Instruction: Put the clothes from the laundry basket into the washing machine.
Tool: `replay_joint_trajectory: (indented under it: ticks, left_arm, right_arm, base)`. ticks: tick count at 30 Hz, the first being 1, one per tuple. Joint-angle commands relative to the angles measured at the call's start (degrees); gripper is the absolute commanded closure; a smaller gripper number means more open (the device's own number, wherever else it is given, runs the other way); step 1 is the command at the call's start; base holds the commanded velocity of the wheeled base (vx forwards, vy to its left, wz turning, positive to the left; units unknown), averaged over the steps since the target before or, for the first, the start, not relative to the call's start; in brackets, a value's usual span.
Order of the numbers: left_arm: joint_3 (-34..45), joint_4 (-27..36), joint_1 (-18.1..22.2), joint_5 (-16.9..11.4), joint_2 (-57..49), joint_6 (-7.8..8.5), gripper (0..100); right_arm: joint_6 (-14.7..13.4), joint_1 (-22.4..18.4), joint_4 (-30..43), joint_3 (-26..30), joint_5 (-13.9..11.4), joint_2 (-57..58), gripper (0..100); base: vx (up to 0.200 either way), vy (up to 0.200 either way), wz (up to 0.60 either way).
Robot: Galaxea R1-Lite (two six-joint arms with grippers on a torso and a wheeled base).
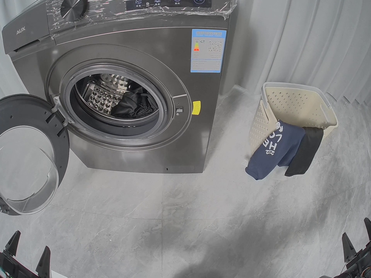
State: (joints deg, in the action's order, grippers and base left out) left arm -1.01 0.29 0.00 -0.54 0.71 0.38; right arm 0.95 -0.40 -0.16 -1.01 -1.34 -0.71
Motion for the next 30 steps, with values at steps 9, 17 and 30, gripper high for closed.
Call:
replay_joint_trajectory:
  ticks: [9, 17, 30]
  left_arm:
    - [0.92, -0.03, 0.00, 0.10, -0.62, -0.38, 0]
    - [0.92, 0.06, 0.00, 0.80, -0.62, -0.47, 0]
    - [0.92, -0.03, 0.00, 1.85, -0.62, -0.99, 0]
  right_arm:
    - [0.02, 0.05, -0.02, 1.01, -0.42, 0.18, 0]
    - [0.02, 0.05, -0.02, 1.01, -0.15, 0.18, 0]
    - [0.02, -0.04, -0.02, 1.01, -0.24, 0.18, 0]
  base:
    - [0.000, -0.200, 0.00]
    - [0.000, -0.200, 0.00]
    - [0.000, -0.046, 0.00]
